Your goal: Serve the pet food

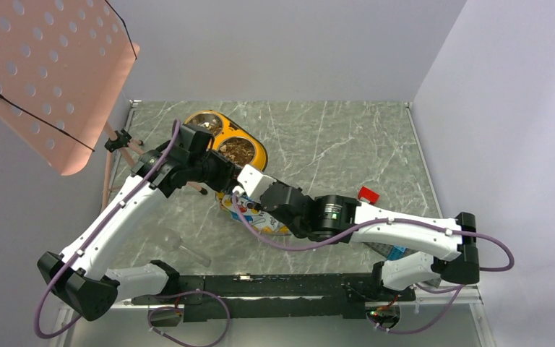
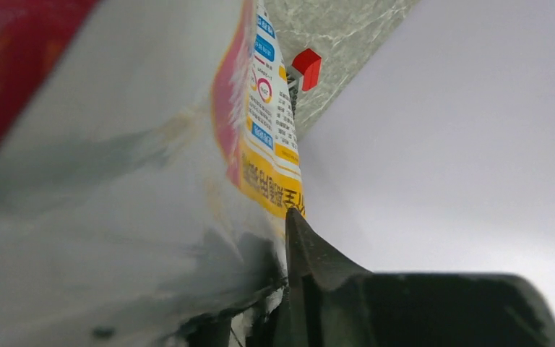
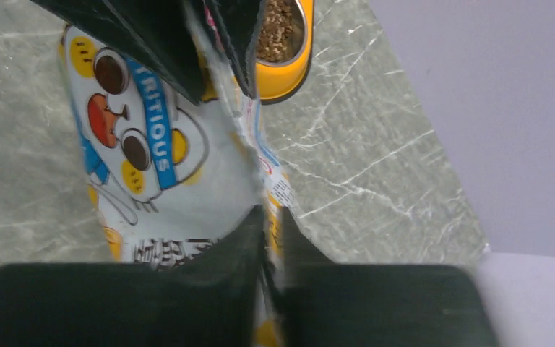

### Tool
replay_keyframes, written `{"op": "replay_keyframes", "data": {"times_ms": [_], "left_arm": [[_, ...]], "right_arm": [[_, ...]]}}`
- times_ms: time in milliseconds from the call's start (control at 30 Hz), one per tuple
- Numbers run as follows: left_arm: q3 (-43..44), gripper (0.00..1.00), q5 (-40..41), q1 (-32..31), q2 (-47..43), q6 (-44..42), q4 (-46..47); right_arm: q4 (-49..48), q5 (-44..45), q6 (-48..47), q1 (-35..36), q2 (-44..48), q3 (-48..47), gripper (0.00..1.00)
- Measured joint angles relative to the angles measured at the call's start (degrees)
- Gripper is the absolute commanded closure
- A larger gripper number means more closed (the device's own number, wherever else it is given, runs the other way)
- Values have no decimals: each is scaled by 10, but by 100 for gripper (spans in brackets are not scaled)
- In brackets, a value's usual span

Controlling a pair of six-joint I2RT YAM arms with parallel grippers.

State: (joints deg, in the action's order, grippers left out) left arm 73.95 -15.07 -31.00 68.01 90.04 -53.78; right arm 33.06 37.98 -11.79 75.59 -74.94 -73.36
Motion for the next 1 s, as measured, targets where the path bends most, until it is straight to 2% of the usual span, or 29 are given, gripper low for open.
{"op": "replay_keyframes", "data": {"times_ms": [133, 167, 267, 467, 633, 667, 700, 733, 767, 833, 1000], "left_arm": [[0, 97, 6, -4, 1, 8, 4], [-2, 100, 6, -4, 0, 9, 5], [-7, 100, 10, -5, -5, 14, 5], [10, 100, -2, 3, 4, 16, -15], [26, 100, -38, 22, 15, 2, -56], [26, 100, -45, 25, 15, -2, -61], [27, 100, -49, 28, 15, -4, -66], [28, 100, -51, 29, 15, -5, -68], [28, 100, -49, 32, 15, -9, -71], [28, 100, -51, 43, 15, -13, -76], [28, 100, -52, 48, 15, -15, -79]], "right_arm": [[-17, 32, -24, 10, -22, -3, 100], [-12, 19, -26, 9, -22, -5, 100], [40, -86, 1, -30, -21, -38, 100], [49, -417, 96, -192, 12, -42, 100], [14, -539, 134, -228, 33, 2, 100], [11, -546, 139, -230, 35, 4, 89], [10, -546, 145, -230, 35, 4, 70], [10, -542, 151, -230, 35, 4, 59], [15, -533, 158, -229, 38, 4, 52], [55, -499, 167, -230, 59, 4, 46], [115, -450, 153, -232, 113, 1, 41]]}}
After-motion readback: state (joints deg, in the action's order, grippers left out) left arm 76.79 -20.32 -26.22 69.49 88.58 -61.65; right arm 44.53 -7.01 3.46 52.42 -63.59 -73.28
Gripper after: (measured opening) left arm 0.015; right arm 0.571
